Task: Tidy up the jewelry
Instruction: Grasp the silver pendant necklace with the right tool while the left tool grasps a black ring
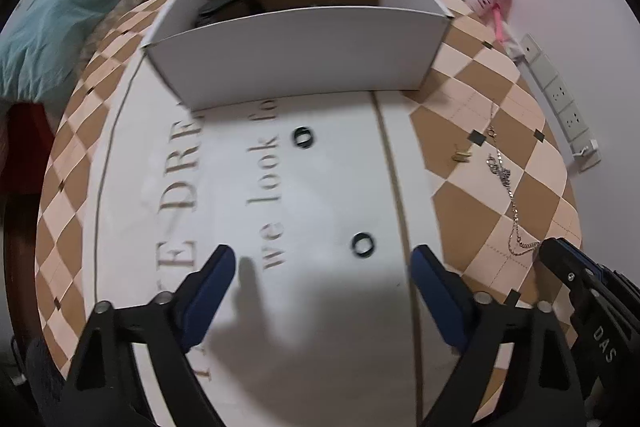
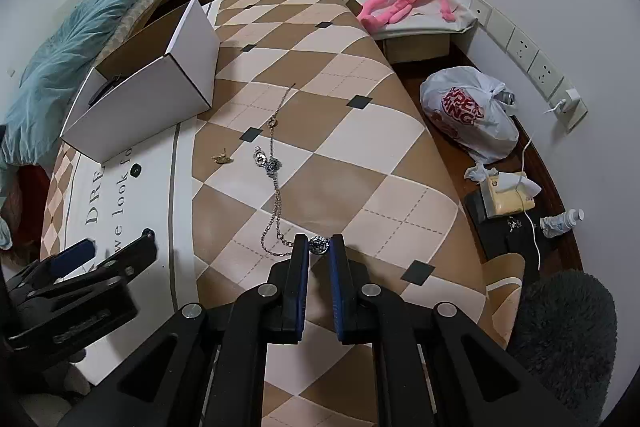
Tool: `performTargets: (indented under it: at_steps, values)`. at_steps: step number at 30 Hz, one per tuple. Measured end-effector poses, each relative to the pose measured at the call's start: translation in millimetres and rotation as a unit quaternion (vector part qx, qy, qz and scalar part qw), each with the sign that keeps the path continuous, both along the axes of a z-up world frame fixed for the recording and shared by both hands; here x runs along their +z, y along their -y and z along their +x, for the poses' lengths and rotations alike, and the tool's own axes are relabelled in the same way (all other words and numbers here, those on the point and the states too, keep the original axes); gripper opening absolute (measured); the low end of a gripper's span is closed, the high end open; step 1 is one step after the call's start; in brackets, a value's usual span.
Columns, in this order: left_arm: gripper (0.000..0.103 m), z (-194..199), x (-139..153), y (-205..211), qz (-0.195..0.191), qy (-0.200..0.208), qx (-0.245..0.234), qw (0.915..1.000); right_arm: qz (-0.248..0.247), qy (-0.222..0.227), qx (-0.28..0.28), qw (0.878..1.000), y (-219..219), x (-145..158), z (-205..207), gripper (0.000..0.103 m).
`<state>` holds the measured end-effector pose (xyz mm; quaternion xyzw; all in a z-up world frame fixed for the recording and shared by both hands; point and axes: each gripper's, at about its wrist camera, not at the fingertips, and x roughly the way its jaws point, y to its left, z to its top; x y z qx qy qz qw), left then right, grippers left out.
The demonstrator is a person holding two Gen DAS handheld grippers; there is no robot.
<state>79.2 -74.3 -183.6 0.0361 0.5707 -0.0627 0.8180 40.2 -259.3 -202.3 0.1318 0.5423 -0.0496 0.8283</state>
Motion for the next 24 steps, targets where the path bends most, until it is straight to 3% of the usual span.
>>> performTargets:
  at_steps: [1, 7, 9, 13, 19, 24]
  values:
    - [0.069, 1, -1, 3, 0.001, 0.000, -0.005, 1.0000, 0.000, 0.000, 0.000, 1.000, 0, 0, 0, 0.011]
    - [0.028, 6, 1, 9, 0.001, 0.006, -0.020, 0.9998, 0.002, 0.003, -0.002, 1.000, 1, 3, 1, 0.011]
    - [0.020, 6, 1, 10, -0.003, 0.006, -0.025, 0.9997, 0.002, 0.004, -0.002, 1.000, 1, 3, 1, 0.011]
    - [0.010, 4, 1, 9, -0.009, 0.009, -0.028, 0.9995, 0.003, 0.005, 0.000, 1.000, -2, 4, 2, 0.011]
    - [0.010, 0, 3, 7, -0.019, 0.013, -0.030, 0.9993, 0.012, 0.020, 0.009, 1.000, -5, 18, 2, 0.011]
    - [0.010, -5, 26, -1, -0.029, 0.035, -0.027, 0.9986, 0.030, 0.044, 0.031, 0.998, -10, 48, 7, 0.011]
